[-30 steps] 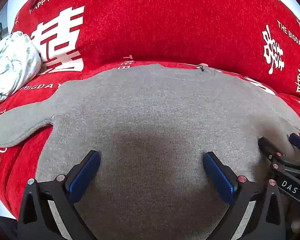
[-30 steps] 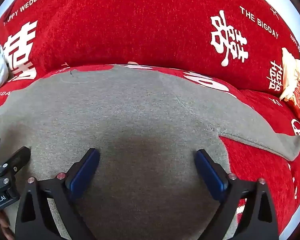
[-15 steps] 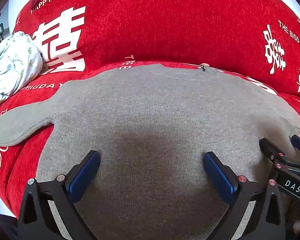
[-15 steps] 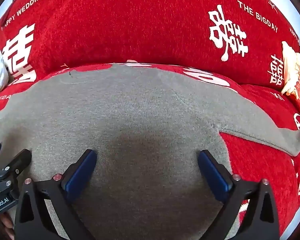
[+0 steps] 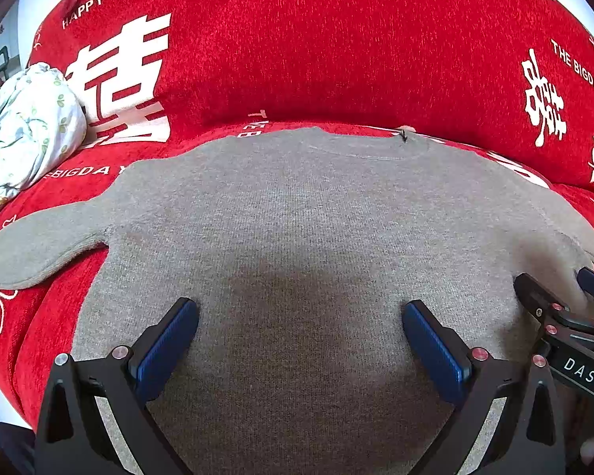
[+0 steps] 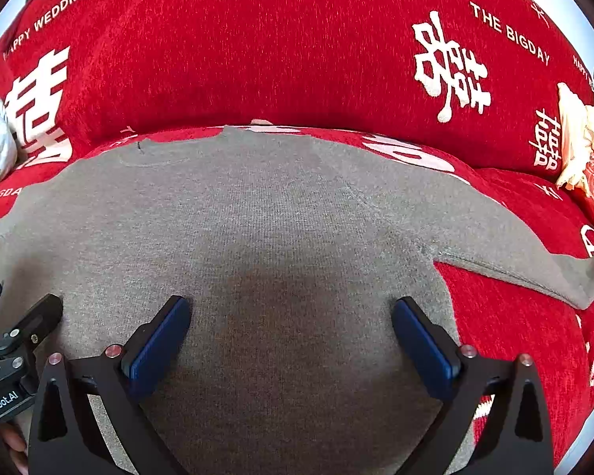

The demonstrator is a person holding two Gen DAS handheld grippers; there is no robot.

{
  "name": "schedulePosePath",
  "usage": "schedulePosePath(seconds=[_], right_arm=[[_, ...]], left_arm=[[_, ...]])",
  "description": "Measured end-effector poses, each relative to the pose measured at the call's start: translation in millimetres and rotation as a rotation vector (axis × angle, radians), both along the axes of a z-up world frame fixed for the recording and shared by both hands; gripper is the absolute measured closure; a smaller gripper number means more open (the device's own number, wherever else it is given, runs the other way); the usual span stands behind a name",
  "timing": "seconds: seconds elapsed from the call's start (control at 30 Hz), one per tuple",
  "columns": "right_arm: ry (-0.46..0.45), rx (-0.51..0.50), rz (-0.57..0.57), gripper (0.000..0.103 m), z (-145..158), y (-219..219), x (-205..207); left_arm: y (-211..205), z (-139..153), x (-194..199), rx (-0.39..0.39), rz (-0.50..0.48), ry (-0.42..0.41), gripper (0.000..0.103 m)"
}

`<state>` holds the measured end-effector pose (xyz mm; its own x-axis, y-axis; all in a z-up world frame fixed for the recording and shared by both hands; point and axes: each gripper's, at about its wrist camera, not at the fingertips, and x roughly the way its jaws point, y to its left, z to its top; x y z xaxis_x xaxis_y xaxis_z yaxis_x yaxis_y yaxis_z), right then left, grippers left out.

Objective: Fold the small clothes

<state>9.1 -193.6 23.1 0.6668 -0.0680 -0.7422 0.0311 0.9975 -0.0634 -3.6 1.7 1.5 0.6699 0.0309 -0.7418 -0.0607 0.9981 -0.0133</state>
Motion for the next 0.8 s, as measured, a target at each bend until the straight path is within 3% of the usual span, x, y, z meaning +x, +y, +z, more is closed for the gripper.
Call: schedulePosePath(seconds=[0.37, 0.53, 0.67, 0.8], right_arm=[[0.003, -0.004, -0.001, 0.001, 1, 1, 0], [-0.015, -0.077, -0.007, 0.001, 3, 13, -2], [0.013, 0.035, 0.003, 0.001, 0, -2, 3], [0.008, 0.014, 0.005, 0.000, 0, 2, 3]], left_arm=[[1, -1, -1, 0.000, 0.000, -0.002, 0.000], [1, 0, -1, -0.003, -0.001, -0.004, 0.000], [1, -1, -1, -0.003, 0.000, -0.006, 0.000], [0, 0, -1, -0.005, 0.001, -0.007, 0.000]])
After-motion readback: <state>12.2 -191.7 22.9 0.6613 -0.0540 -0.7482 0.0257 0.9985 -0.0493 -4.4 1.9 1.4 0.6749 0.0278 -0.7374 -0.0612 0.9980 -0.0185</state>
